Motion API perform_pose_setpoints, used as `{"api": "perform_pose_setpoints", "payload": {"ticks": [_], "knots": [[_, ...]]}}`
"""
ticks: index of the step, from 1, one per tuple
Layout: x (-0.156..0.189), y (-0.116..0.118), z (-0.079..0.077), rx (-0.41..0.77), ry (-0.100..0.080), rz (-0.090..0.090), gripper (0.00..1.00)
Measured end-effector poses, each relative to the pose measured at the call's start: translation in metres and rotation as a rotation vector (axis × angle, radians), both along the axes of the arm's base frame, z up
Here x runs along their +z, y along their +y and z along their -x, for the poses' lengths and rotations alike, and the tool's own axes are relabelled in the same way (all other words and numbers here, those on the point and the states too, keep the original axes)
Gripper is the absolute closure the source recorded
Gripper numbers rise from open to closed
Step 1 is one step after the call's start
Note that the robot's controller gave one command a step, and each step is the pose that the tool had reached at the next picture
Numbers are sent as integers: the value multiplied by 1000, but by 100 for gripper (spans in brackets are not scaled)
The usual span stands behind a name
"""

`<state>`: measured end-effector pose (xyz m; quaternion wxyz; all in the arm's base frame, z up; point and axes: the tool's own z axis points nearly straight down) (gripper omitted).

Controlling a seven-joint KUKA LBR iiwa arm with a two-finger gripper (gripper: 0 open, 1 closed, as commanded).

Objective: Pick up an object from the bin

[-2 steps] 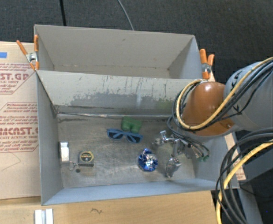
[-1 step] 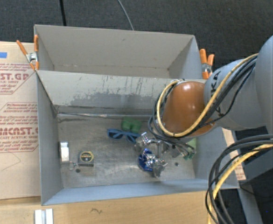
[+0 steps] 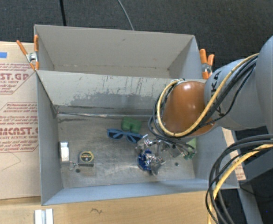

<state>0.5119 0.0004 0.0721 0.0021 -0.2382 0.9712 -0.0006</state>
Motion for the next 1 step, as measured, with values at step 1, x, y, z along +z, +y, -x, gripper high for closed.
{"api": "perform_pose_setpoints", "payload": {"ticks": [1], "knots": [[170, 17, -14, 372, -5, 0, 100]]}}
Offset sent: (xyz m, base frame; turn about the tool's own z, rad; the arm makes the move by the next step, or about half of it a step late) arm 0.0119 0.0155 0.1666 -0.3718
